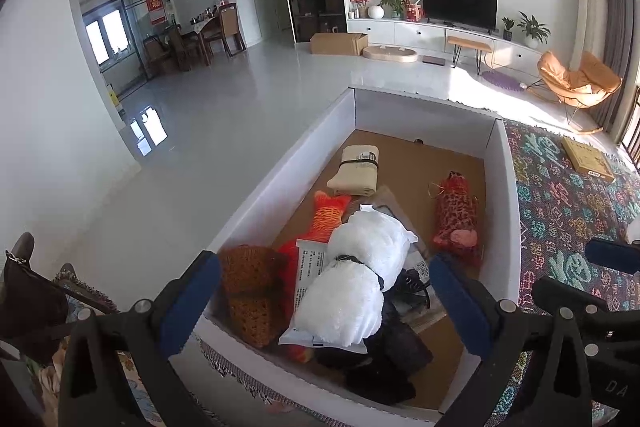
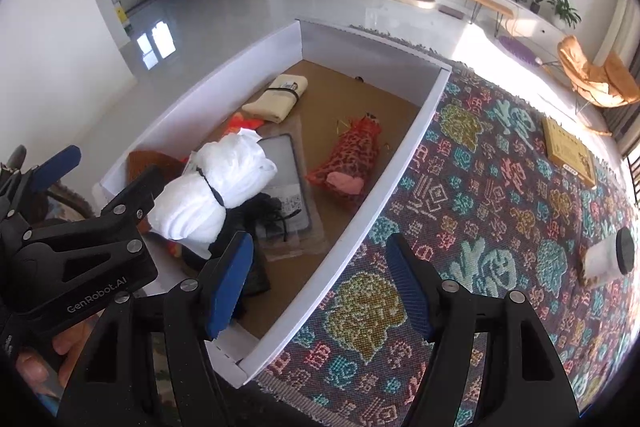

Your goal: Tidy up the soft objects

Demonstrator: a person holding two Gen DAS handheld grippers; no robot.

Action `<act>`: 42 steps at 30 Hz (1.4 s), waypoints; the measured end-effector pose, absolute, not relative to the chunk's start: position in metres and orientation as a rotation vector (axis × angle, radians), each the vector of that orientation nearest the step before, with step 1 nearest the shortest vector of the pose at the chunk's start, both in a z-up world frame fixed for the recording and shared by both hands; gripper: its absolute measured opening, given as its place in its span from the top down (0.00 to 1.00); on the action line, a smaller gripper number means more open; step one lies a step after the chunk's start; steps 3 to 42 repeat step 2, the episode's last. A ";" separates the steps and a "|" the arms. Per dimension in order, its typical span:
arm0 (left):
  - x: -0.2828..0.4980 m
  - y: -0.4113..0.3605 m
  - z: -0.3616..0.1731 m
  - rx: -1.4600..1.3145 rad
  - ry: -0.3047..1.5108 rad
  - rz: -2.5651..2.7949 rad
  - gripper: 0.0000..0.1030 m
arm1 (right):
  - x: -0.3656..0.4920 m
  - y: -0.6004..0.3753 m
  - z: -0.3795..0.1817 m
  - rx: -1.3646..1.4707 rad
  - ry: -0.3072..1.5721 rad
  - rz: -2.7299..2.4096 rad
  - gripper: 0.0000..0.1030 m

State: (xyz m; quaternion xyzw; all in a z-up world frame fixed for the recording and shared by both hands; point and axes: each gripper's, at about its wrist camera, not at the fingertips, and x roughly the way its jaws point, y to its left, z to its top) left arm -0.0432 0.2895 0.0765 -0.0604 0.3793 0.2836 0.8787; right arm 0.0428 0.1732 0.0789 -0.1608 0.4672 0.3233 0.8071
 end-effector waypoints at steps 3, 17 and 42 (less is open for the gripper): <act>-0.044 0.286 0.078 -0.113 0.782 0.593 0.00 | 0.042 0.171 0.080 -0.338 0.992 0.698 0.30; -0.044 0.286 0.078 -0.113 0.782 0.593 0.00 | 0.042 0.171 0.080 -0.338 0.992 0.698 0.30; -0.044 0.286 0.078 -0.113 0.782 0.593 0.00 | 0.042 0.171 0.080 -0.338 0.992 0.698 0.30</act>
